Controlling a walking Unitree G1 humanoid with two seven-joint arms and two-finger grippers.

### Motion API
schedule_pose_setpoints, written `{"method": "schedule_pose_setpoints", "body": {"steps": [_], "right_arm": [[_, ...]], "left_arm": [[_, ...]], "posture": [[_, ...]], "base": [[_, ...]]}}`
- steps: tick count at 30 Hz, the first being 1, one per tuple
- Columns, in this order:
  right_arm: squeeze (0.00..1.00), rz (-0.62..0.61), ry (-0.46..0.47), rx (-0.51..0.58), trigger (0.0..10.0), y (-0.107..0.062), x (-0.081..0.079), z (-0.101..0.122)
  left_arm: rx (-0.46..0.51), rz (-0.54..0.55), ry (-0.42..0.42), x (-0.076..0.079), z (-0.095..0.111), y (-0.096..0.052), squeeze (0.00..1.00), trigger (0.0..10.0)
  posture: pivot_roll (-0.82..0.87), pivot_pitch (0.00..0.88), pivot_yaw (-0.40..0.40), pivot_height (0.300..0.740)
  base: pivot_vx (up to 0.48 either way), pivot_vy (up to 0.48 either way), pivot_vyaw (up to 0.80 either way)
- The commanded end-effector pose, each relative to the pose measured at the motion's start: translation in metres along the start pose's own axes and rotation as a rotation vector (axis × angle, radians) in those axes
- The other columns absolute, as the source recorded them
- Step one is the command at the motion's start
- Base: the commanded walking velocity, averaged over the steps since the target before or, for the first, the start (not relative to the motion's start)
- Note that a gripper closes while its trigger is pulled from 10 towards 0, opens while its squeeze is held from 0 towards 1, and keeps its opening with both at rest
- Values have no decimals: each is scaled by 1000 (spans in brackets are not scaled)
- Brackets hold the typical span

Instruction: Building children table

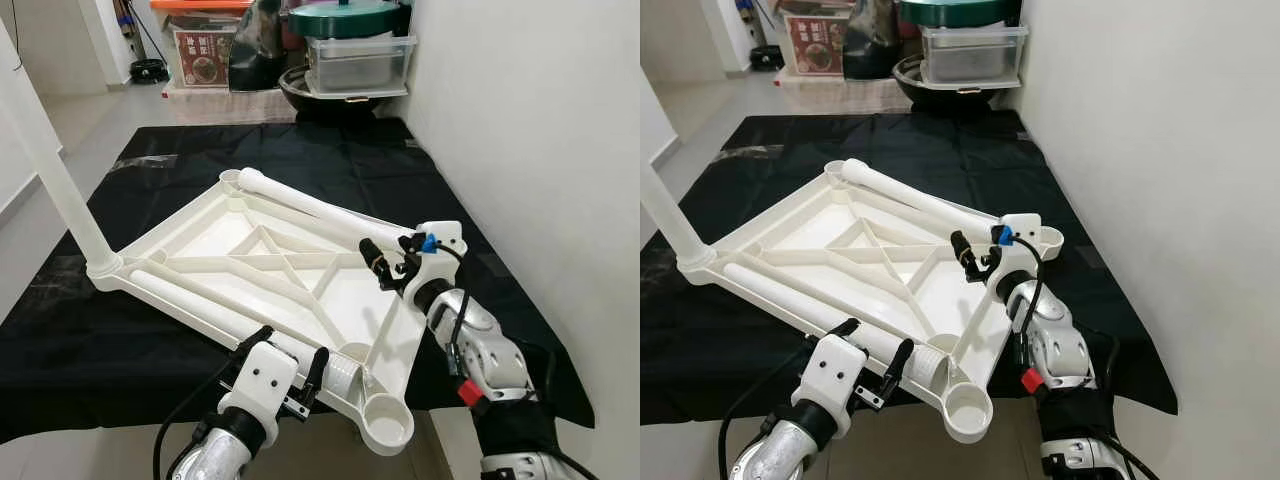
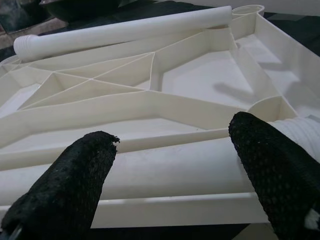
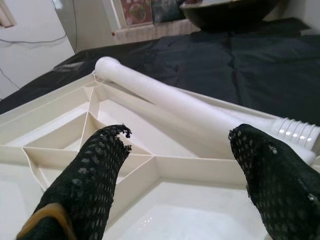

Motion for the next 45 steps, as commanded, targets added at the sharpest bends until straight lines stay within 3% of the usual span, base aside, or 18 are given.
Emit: {"method": "schedule_pose_setpoints", "body": {"steps": [1,5,15,20,29,32,36,40,45], "right_arm": [[0,-5,13,-25,10000,-3,2,-8],[0,-10,1,-39,10000,-6,-1,-12],[0,0,25,39,10000,-2,-10,12],[0,39,98,71,10000,-1,-15,25],[0,29,63,59,10000,1,-11,26],[0,20,81,27,10000,3,-11,22],[0,15,146,-160,10000,7,-8,-2],[0,53,180,-207,10000,7,-9,-9],[0,145,230,-318,10000,-1,-26,-26]], "left_arm": [[1,-3,-4,-1,1,-3,0,10000],[-1,4,2,-1,0,-3,0,10000],[-1,15,-4,-3,0,-3,0,10000],[-7,14,7,-3,-1,-2,0,10000],[6,15,12,-3,3,-3,0,10000],[10,15,11,-3,4,-3,0,10000],[18,15,9,-4,7,-3,0,10000],[16,13,11,-4,7,-3,0,10000],[12,7,12,-3,7,-3,0,10000]], "posture": [[101,26,-44,740],[101,23,-40,740],[103,22,-47,740],[102,31,-49,740],[103,45,-50,740],[103,45,-50,740],[106,59,-45,740],[105,60,-43,740],[103,70,-37,740]], "base": [[0,0,0],[-272,0,0],[-183,0,0],[0,0,0],[0,0,0],[0,0,0],[0,0,0],[0,0,0],[0,0,0]]}}
Point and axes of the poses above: a point about 5 cm out from each wrist's last joint towards the gripper, its own y axis pointing out of the wrist towards the gripper, its own z axis along the axis of the wrist's last joint, x = y × z, the point moved 6 cm from there along y, pointing out of the wrist towards the gripper, and after that the axes turned 12 degrees about -y, right-handed, at the moved point
